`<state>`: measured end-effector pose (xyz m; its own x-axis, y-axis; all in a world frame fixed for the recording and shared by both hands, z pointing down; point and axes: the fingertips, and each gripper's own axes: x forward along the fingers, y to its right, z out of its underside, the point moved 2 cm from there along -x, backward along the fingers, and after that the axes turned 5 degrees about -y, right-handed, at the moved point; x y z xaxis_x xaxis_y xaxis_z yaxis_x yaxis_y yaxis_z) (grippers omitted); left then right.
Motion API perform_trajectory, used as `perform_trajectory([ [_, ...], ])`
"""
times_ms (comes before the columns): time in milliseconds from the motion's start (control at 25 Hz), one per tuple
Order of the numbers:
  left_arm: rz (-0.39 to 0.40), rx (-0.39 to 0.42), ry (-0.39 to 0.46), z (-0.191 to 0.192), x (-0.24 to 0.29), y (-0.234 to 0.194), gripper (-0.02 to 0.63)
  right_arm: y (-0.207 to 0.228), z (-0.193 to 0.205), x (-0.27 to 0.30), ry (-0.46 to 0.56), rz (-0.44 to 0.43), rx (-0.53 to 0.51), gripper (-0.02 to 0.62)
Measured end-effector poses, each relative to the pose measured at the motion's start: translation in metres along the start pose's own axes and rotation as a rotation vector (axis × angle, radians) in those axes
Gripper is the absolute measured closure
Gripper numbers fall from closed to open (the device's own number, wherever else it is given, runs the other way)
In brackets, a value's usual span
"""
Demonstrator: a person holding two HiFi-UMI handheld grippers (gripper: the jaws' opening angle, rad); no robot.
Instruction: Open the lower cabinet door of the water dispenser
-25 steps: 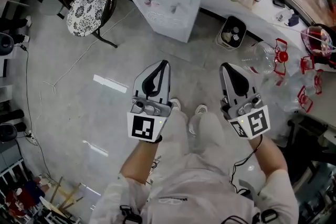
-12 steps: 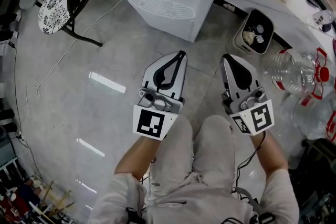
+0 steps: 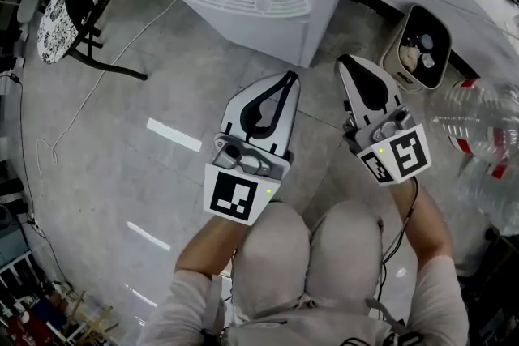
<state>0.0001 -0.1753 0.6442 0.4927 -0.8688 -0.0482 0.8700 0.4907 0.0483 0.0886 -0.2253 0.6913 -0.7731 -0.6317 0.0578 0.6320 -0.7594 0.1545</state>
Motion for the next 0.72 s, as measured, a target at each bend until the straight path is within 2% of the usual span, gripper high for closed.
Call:
perform_trajectory([
  [360,0.008,-0.009,0.028,0.033,0.006,-0.002,0.603,0.022,0.040,0.038,0.001,-0.010,-0.020,0.566],
  [720,0.043,0.006,0.058,0.034,0.005,0.004,0.603,0.032,0.053,0.051,-0.005,-0.003,-0.065,0.431],
])
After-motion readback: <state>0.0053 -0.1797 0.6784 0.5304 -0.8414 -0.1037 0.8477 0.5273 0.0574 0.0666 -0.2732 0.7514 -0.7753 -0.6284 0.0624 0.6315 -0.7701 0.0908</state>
